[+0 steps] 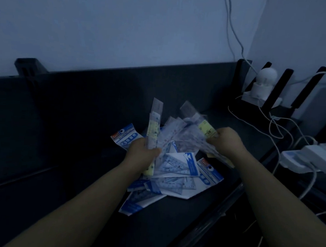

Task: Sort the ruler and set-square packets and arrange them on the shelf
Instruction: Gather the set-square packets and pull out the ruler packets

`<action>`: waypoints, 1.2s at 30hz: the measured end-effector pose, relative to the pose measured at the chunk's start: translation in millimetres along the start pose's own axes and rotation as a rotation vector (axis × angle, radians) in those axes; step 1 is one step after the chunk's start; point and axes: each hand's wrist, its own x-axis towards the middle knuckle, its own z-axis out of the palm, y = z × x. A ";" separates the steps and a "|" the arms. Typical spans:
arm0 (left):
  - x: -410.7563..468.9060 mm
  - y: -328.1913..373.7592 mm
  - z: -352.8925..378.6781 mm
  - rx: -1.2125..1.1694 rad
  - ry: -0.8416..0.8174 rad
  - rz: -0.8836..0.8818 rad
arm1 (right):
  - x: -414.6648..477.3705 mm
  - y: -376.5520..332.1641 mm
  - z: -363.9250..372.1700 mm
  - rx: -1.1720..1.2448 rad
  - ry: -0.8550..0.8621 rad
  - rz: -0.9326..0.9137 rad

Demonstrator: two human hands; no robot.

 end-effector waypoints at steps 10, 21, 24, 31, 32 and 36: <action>-38.6 8.2 -11.4 -0.188 0.073 -0.008 | -62.6 -48.0 16.4 0.554 -0.081 0.092; -109.9 -15.1 -74.5 -0.252 0.163 -0.063 | -146.5 -114.1 66.0 0.695 -0.327 -0.016; -135.6 -18.9 -99.4 -0.269 0.207 -0.043 | -172.1 -135.0 78.5 0.686 -0.359 -0.044; -215.9 -35.0 -180.7 -0.211 0.380 -0.029 | -260.8 -201.0 105.1 0.665 -0.490 -0.178; -230.4 -37.4 -194.1 -0.190 0.416 -0.019 | -276.2 -211.4 109.5 0.671 -0.528 -0.197; -296.7 -44.0 -250.6 -0.125 0.561 0.016 | -344.7 -253.3 131.2 0.689 -0.676 -0.281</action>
